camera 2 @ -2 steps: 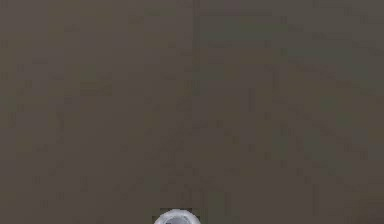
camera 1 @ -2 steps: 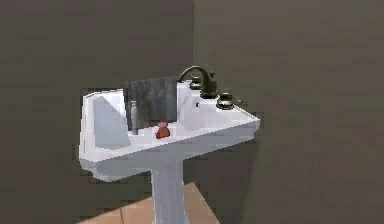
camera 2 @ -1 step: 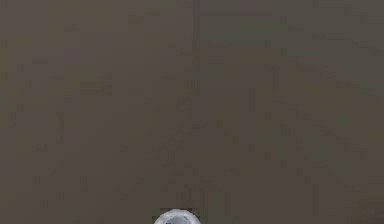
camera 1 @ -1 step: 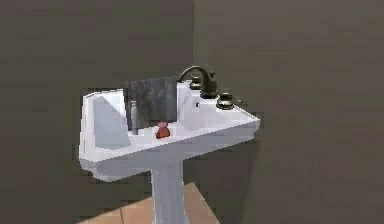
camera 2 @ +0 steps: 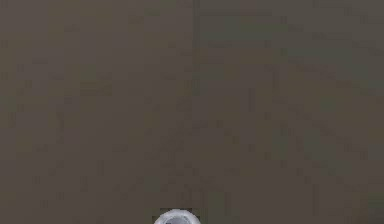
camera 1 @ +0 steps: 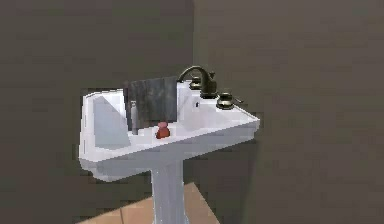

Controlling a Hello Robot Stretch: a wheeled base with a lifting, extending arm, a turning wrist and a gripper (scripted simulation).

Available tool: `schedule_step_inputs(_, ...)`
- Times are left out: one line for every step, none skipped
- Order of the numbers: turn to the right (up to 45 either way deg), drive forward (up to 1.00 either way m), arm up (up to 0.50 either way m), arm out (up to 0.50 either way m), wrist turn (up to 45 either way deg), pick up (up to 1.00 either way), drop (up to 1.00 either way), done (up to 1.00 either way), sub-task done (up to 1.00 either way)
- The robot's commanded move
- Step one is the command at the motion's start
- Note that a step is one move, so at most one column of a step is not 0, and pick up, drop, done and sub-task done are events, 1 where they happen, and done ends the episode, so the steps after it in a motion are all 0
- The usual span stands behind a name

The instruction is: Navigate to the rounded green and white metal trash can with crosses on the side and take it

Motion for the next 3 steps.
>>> schedule_step_inputs(0.0,0.00,0.00,0.00,33.0,0.00,0.00,0.00,0.00)
schedule_step_inputs(0.0,0.00,0.00,0.00,0.0,1.00,0.00,0.00,0.00)
schedule_step_inputs(0.0,0.00,0.10,0.00,0.0,0.00,0.00,0.00,0.00)
